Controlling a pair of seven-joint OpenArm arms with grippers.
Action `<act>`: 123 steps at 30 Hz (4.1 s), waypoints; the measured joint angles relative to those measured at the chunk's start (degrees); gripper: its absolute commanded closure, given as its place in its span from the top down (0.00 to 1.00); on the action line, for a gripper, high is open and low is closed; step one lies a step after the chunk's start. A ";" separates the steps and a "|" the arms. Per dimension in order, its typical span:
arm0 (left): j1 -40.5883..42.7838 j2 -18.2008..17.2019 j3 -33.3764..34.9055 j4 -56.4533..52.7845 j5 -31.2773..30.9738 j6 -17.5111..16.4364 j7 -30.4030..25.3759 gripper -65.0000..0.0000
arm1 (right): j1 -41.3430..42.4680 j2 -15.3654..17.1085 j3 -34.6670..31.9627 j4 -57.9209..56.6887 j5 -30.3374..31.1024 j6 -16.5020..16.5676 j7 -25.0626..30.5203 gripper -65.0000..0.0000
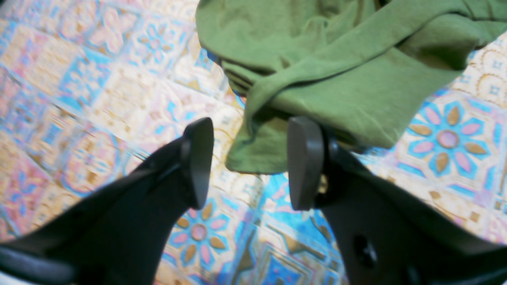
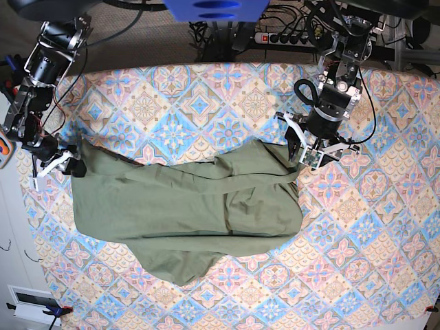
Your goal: Layout the t-shirt on the table in an organized manner, then fold the t-shirt properly
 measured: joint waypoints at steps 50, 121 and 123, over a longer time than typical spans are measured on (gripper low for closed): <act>-1.22 -0.59 -0.11 -7.63 -1.31 0.13 -0.57 0.46 | -1.09 -2.97 8.11 6.56 4.26 0.83 -8.00 0.02; -8.28 -2.36 -1.33 -16.20 -1.77 -0.11 -0.31 0.46 | 3.45 -6.47 8.24 -2.69 -15.58 1.22 3.08 0.03; -9.25 -2.01 -1.33 -16.22 -1.79 0.04 -1.09 0.46 | 3.58 -6.40 8.24 -2.69 -15.50 1.22 3.19 0.03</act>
